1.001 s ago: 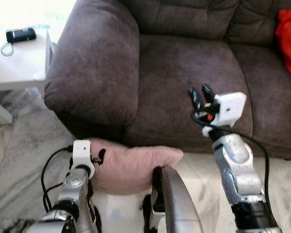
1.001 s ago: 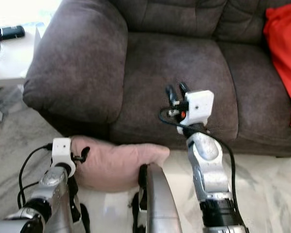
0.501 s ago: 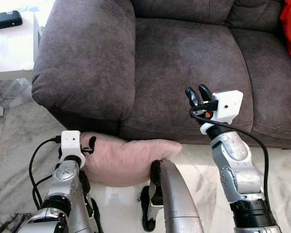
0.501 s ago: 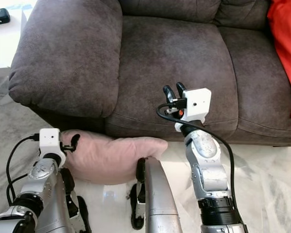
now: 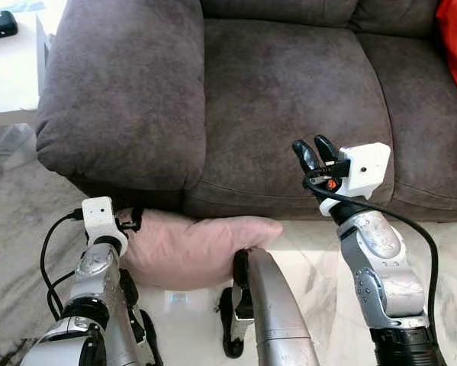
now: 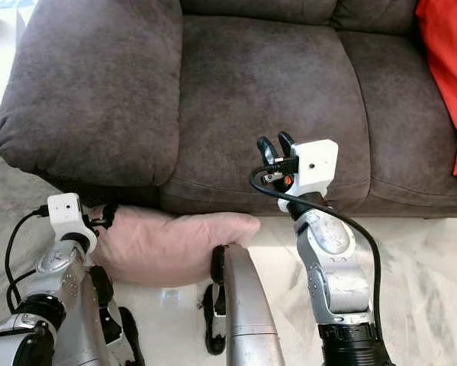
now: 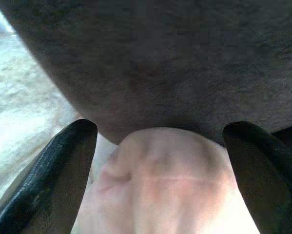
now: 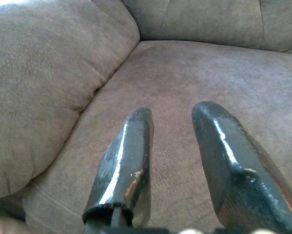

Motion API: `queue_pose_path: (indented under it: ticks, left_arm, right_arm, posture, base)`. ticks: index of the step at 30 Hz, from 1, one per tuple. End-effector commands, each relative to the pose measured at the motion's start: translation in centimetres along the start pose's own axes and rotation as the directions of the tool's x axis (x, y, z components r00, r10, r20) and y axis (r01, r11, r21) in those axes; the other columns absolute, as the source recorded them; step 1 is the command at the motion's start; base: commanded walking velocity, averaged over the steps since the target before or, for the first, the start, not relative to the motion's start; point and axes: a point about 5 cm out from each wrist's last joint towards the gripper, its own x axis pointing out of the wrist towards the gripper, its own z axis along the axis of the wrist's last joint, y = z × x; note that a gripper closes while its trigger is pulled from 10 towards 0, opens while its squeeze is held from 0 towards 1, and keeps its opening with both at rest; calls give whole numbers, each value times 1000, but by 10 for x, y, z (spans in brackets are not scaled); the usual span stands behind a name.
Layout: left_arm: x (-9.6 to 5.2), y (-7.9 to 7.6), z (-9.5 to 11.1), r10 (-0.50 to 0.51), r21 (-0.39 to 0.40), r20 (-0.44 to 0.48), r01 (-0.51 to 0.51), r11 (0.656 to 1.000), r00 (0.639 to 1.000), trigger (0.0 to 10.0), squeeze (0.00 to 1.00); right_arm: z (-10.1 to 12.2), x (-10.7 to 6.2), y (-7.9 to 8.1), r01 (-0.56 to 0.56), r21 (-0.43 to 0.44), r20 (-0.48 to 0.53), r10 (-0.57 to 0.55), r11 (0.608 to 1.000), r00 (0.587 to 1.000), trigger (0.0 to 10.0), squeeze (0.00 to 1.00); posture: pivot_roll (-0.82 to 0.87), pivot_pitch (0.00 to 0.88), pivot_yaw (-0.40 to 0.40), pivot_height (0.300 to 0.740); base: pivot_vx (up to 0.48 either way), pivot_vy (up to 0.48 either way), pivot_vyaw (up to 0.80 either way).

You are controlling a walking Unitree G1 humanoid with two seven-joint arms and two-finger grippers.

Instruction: Move the pillow to the sofa from floor

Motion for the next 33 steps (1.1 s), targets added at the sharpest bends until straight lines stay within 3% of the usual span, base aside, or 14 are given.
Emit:
queue_pose_path:
  ticks: [1,6,13,20,27,28,33]
  left_arm:
    - [-6,-1,-18,-7,-29,-71,5,1000,997,10000,0]
    - [-9,-7,-27,-66,-52,-114,60,997,991,10000,0]
    - [-17,-5,-43,-39,-30,-165,35,999,986,10000,0]
    - [-20,2,-47,23,5,-188,-22,1000,982,10000,0]
    - [-20,0,-47,16,-12,-179,-19,1000,984,10000,0]
    - [-20,0,-47,18,-9,-176,-20,1000,984,0,0]
    - [-19,-2,-46,17,-13,-173,-20,1000,985,0,0]
  right_arm:
    - [2,-6,-4,7,-6,-7,-7,1000,1000,10000,0]
    - [1,-6,-3,0,-4,-18,0,1000,1000,10000,0]
    - [1,-7,-2,-7,-4,-28,7,1000,1000,10000,0]
    - [1,-6,-1,-13,-3,-32,12,1000,999,10000,0]
    - [1,-6,0,-13,0,-34,13,1000,999,10000,0]
    - [1,-6,-1,-12,0,-34,12,1000,999,10000,0]
    - [0,-5,-1,-11,-1,-34,11,1000,999,10000,0]
  posture:
    - [-171,499,-277,524]
    - [-171,499,-288,524]
    - [-175,497,-297,524]
    - [-172,496,-302,524]
    - [-175,496,-304,524]
    - [-177,494,-305,524]
    - [-175,490,-304,524]
  base:
    - [0,0,0]
    - [0,0,0]
    - [0,0,0]
    - [0,0,0]
    - [0,0,0]
    - [0,0,0]
    - [0,0,0]
